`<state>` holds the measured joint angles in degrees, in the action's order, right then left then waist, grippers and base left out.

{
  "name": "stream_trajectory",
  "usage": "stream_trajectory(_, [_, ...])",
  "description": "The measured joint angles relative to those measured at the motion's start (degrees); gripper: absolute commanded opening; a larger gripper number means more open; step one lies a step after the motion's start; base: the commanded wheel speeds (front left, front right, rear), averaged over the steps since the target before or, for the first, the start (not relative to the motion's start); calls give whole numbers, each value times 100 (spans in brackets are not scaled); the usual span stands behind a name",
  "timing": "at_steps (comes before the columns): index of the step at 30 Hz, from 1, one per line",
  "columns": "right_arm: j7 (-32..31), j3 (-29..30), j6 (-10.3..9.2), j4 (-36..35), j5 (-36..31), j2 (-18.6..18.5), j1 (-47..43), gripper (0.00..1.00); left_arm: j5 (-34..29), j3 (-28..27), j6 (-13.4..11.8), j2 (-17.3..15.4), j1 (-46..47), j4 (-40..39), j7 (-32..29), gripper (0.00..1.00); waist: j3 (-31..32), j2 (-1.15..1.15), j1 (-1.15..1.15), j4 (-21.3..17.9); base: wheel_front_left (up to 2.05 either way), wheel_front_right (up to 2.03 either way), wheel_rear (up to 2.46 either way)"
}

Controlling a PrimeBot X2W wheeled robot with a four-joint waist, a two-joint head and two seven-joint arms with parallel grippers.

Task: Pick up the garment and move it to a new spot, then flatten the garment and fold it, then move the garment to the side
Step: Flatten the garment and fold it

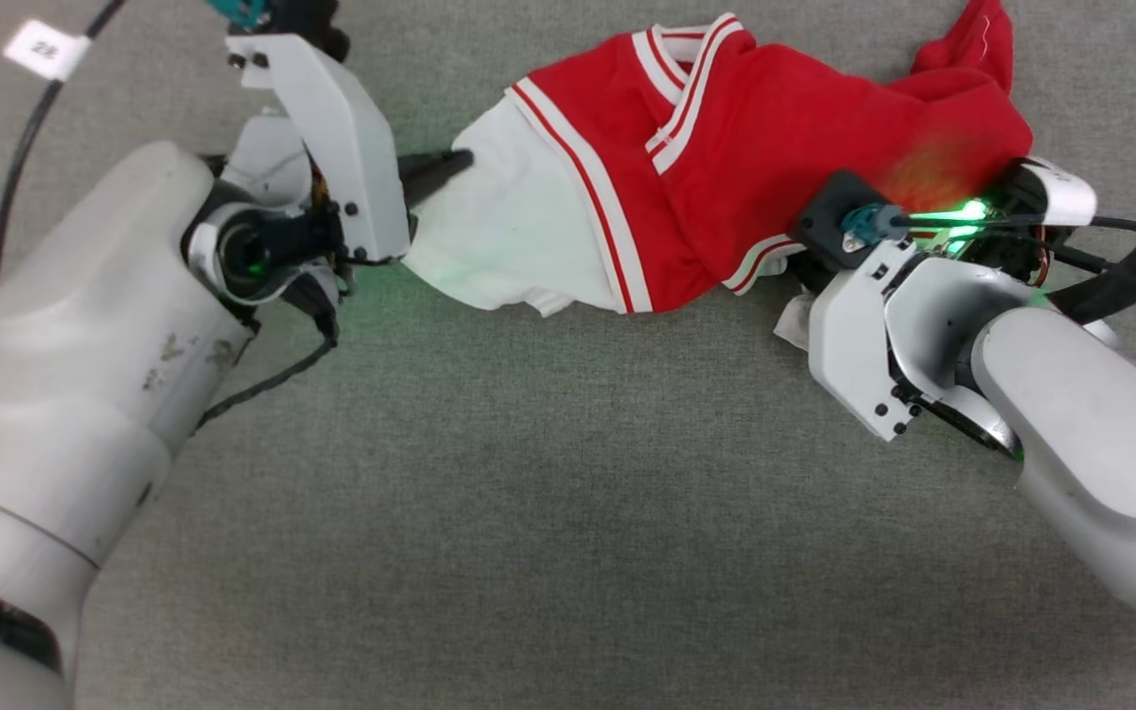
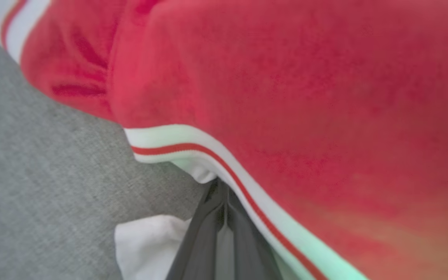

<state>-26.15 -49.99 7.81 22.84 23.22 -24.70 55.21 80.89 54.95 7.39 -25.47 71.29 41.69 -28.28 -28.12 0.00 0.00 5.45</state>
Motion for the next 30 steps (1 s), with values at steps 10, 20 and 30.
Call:
stream_trajectory(10, [153,984,-26,44,356,-201,-349,0,133,58,0,-297,-89,-287,791,0,443,0,0,-128,0,0,0])
stream_trajectory(20, [-67,2410,-26,-344,824,-537,-559,0,-165,436,1,-450,74,-511,1644,0,978,0,0,-268,0,0,0])
stream_trajectory(30, [294,3710,-26,250,695,270,-71,0,-662,650,2,-452,740,525,2938,0,963,0,0,-410,0,0,0])
